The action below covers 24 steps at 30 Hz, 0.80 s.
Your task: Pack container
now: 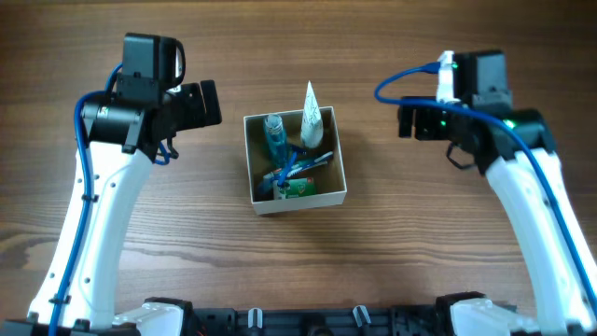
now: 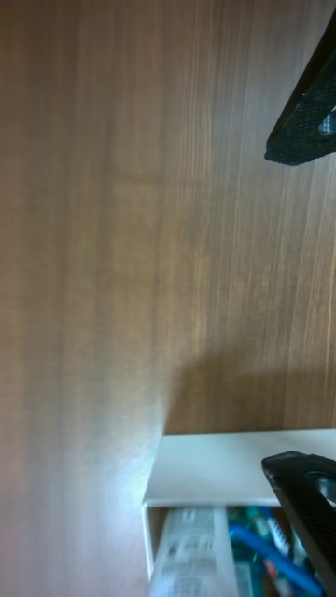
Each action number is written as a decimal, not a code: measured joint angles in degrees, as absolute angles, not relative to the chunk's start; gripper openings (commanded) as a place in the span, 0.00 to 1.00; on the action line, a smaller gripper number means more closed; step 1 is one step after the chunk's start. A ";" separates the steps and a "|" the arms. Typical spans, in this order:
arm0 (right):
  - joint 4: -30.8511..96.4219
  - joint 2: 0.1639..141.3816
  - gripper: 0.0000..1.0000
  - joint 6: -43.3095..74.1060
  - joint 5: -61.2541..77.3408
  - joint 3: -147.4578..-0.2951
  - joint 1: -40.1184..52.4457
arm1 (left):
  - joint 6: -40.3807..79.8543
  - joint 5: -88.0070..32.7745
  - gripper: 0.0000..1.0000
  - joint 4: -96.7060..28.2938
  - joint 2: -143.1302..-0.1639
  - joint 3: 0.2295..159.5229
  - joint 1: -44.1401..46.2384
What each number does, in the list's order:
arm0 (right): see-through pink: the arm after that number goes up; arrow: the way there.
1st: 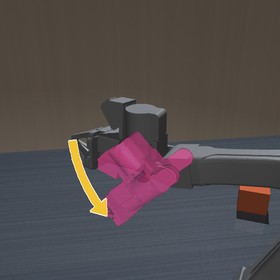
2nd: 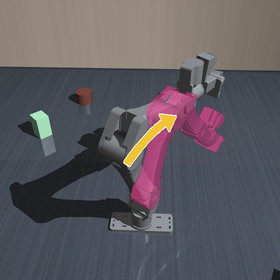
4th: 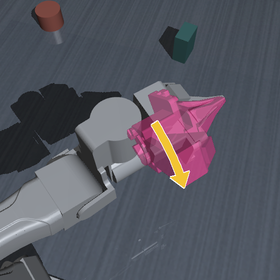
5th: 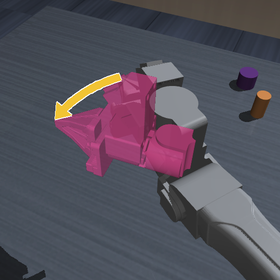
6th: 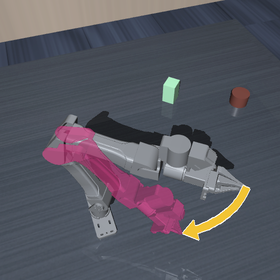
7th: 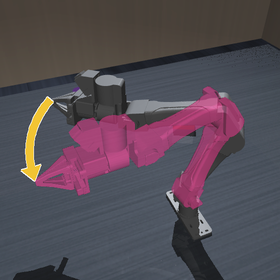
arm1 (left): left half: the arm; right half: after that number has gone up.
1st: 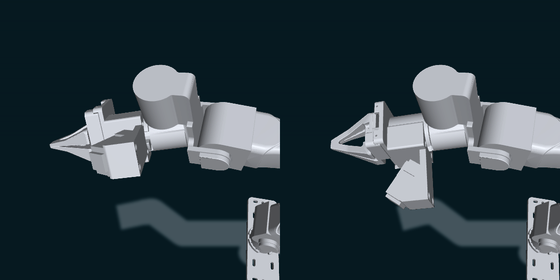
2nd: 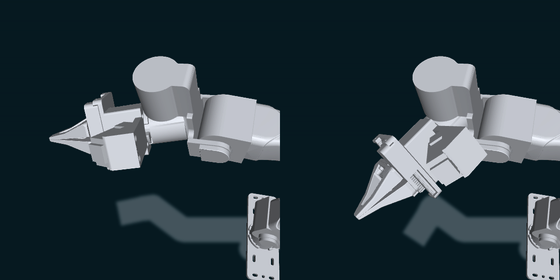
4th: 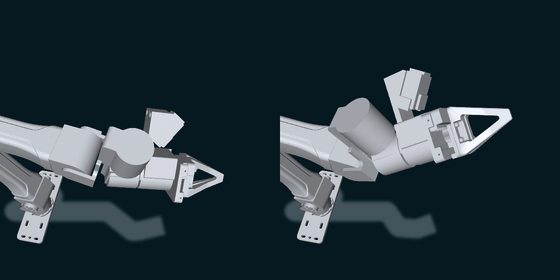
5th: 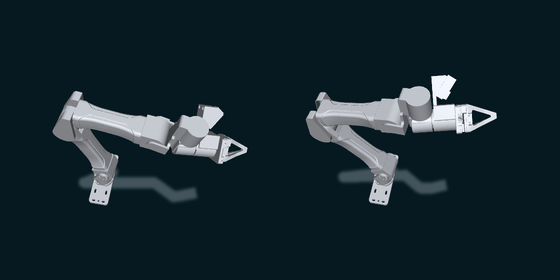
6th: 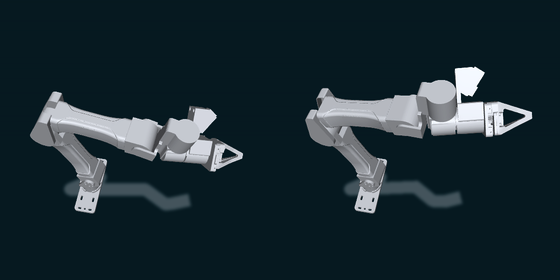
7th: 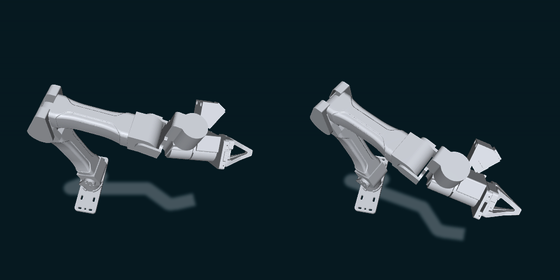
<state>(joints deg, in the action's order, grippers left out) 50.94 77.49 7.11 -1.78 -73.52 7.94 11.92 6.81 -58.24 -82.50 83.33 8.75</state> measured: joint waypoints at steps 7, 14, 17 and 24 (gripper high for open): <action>49.36 59.31 0.99 9.23 -3.20 -69.19 7.94 | 11.35 6.55 1.00 -53.52 -67.11 72.90 13.30; 47.20 42.22 1.00 9.65 -4.58 -53.63 7.94 | 10.61 6.15 1.00 -48.69 -42.44 55.02 18.17; 47.31 37.98 1.00 9.67 -4.80 -48.95 7.94 | 10.61 6.15 1.00 -48.40 -36.75 49.50 18.28; 47.48 35.18 1.00 9.82 -5.02 -46.04 7.94 | 10.61 6.15 1.00 -48.29 -34.89 43.59 18.28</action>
